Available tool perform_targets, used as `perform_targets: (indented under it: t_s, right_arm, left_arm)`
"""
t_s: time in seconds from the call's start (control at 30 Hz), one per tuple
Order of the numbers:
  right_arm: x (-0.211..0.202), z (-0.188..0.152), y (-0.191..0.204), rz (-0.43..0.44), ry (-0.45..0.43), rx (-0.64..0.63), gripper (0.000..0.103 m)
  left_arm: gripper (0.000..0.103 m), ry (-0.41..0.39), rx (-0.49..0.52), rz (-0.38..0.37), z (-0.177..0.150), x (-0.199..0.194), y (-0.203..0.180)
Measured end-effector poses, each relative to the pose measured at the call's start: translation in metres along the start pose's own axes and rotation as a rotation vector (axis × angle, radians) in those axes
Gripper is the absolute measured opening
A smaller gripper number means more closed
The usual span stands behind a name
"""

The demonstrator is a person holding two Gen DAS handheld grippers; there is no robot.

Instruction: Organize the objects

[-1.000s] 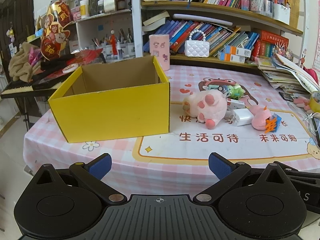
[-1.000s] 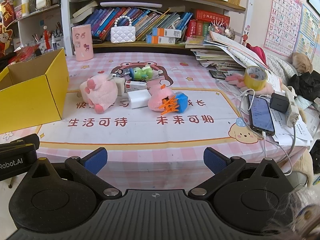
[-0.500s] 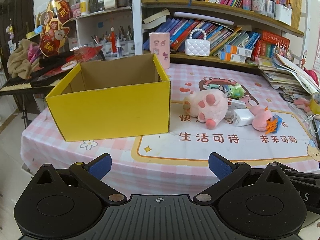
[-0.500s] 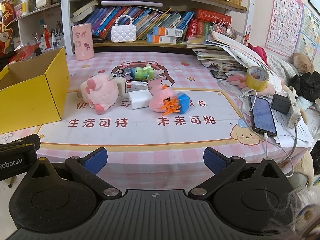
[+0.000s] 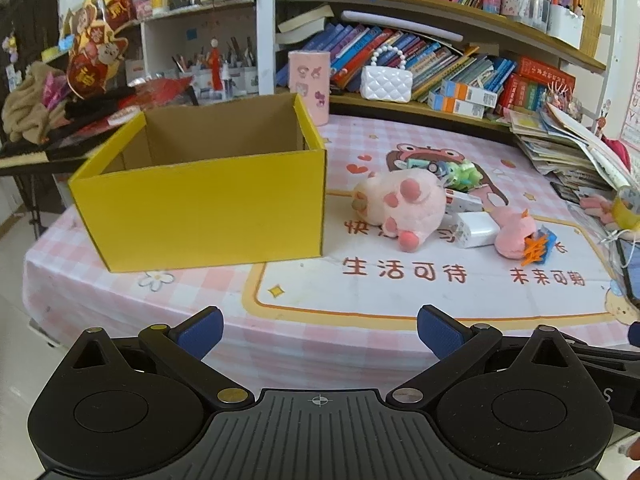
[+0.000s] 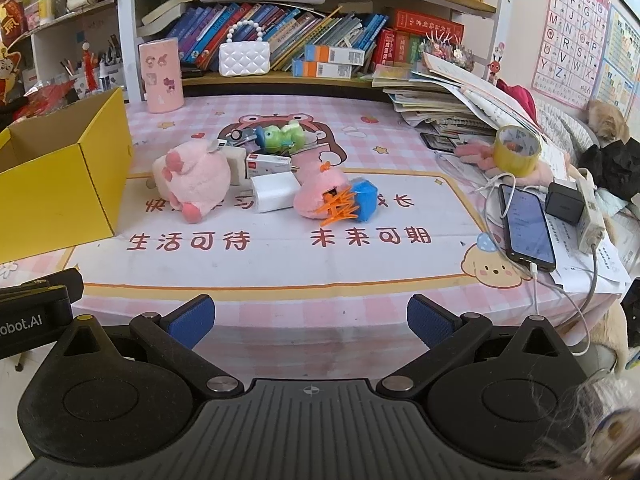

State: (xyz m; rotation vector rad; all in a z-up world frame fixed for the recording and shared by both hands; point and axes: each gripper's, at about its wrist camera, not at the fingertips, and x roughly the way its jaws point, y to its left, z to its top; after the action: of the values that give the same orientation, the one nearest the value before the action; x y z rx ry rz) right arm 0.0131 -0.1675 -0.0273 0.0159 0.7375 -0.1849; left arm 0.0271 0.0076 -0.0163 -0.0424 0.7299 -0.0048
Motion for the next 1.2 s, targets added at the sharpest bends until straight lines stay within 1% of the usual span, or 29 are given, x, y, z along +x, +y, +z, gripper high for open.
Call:
perform_targets:
  t_s: [0.17,0.43,0.6,0.73,0.8,0.87,0.93,0.97,1.0,1.07,1.1,1.2]
  right_arm:
    - [0.007,0.004,-0.006,0.001,0.009,0.009,0.103]
    - [0.023,0.014,-0.019,0.013,0.026,0.01,0.103]
    - [0.035,0.023,-0.029,0.035,0.032,0.01,0.103]
    - [0.047,0.032,-0.036,0.045,0.023,-0.011,0.101]
    - [0.054,0.037,-0.037,0.038,0.012,-0.045,0.101]
    - [0.062,0.042,-0.039,0.049,0.0,-0.078,0.1]
    - [0.069,0.049,-0.041,0.089,-0.014,-0.115,0.09]
    - [0.073,0.052,-0.042,0.113,-0.024,-0.139,0.08]
    - [0.077,0.056,-0.042,0.13,-0.037,-0.167,0.074]
    - [0.085,0.063,-0.039,0.153,-0.064,-0.228,0.067]
    - [0.092,0.066,-0.037,0.161,-0.073,-0.263,0.066]
    - [0.112,0.074,-0.037,0.18,-0.064,-0.314,0.065]
  left_arm:
    - [0.103,0.021,-0.011,-0.026,0.003,0.008,-0.005]
    - [0.103,0.021,-0.003,-0.01,0.009,0.019,-0.021]
    - [0.103,0.02,-0.009,-0.002,0.015,0.027,-0.03]
    - [0.103,0.015,-0.051,0.003,0.021,0.034,-0.035]
    - [0.103,0.014,-0.081,0.017,0.024,0.038,-0.036]
    - [0.103,0.01,-0.109,0.038,0.028,0.043,-0.038]
    - [0.103,0.009,-0.133,0.056,0.031,0.047,-0.041]
    - [0.103,0.009,-0.143,0.066,0.033,0.049,-0.043]
    - [0.103,0.01,-0.148,0.076,0.034,0.052,-0.045]
    - [0.103,0.013,-0.154,0.093,0.037,0.056,-0.049]
    - [0.103,0.014,-0.156,0.099,0.039,0.057,-0.052]
    - [0.103,0.008,-0.157,0.117,0.043,0.06,-0.058]
